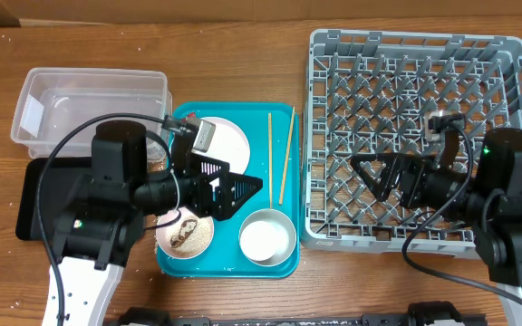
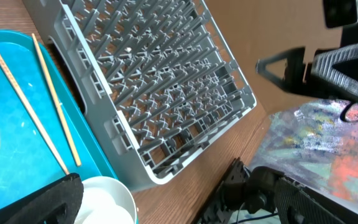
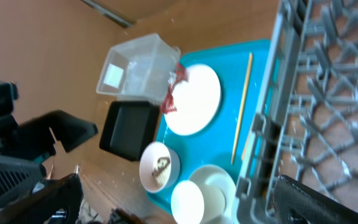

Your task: Sort waste into correct bins and load items into the dishwasher

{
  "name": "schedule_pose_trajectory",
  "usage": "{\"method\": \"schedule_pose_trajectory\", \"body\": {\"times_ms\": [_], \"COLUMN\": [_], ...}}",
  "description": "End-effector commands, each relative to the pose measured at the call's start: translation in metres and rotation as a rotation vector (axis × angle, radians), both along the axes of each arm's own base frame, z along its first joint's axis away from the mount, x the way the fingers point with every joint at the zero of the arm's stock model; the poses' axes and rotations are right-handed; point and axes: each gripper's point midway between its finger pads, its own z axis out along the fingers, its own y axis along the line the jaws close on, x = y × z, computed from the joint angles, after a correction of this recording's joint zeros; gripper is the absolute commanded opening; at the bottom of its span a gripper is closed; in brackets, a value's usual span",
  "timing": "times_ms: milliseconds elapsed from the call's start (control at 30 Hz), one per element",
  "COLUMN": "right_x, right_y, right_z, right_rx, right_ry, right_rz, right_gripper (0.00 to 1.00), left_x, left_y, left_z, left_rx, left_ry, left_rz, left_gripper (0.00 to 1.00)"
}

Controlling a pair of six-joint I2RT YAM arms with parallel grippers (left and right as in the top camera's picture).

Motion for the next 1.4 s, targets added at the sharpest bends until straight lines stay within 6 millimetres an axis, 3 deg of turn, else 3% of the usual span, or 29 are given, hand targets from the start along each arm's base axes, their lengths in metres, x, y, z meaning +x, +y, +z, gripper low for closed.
{"method": "schedule_pose_trajectory", "body": {"times_ms": [0, 267, 467, 633, 767, 933, 1100, 1367], "right_x": [0.001, 0.003, 0.006, 0.009, 0.005, 0.002, 0.005, 0.007], "right_y": [-0.003, 0.005, 0.005, 0.01, 0.02, 0.035, 0.042, 0.043], "right_z": [0.005, 0.019, 0.019, 0.001, -0.02, -0.037, -0.045, -0.05], "right_rx": [-0.026, 0.018, 0.019, -0.031, -0.099, -0.164, -0.177, -0.182], "right_ry": [-0.02, -0.075, -0.085, -0.023, 0.048, 0.085, 0.118, 0.137], "right_rz": [-0.001, 0.039, 0.042, 0.04, 0.066, 0.109, 0.114, 0.115], "right_gripper": [1.0, 1.0, 0.99, 0.94, 0.92, 0.92, 0.92, 0.92], "left_x": [0.004, 0.011, 0.004, -0.005, -0.007, -0.01, -0.014, -0.026], "left_y": [-0.003, 0.017, 0.033, 0.029, 0.042, 0.027, 0.007, 0.005], "left_z": [0.007, -0.022, -0.05, -0.065, -0.082, -0.101, -0.134, -0.193], "left_rx": [-0.024, 0.116, 0.278, 0.413, 0.564, 0.605, 0.69, 0.885], "left_ry": [0.005, 0.075, 0.142, 0.135, 0.168, 0.239, 0.321, 0.44], "left_rz": [-0.009, 0.117, 0.191, 0.2, 0.317, 0.301, 0.225, 0.175], "left_gripper": [1.0, 0.96, 0.92, 0.89, 0.89, 0.82, 0.74, 0.67]}}
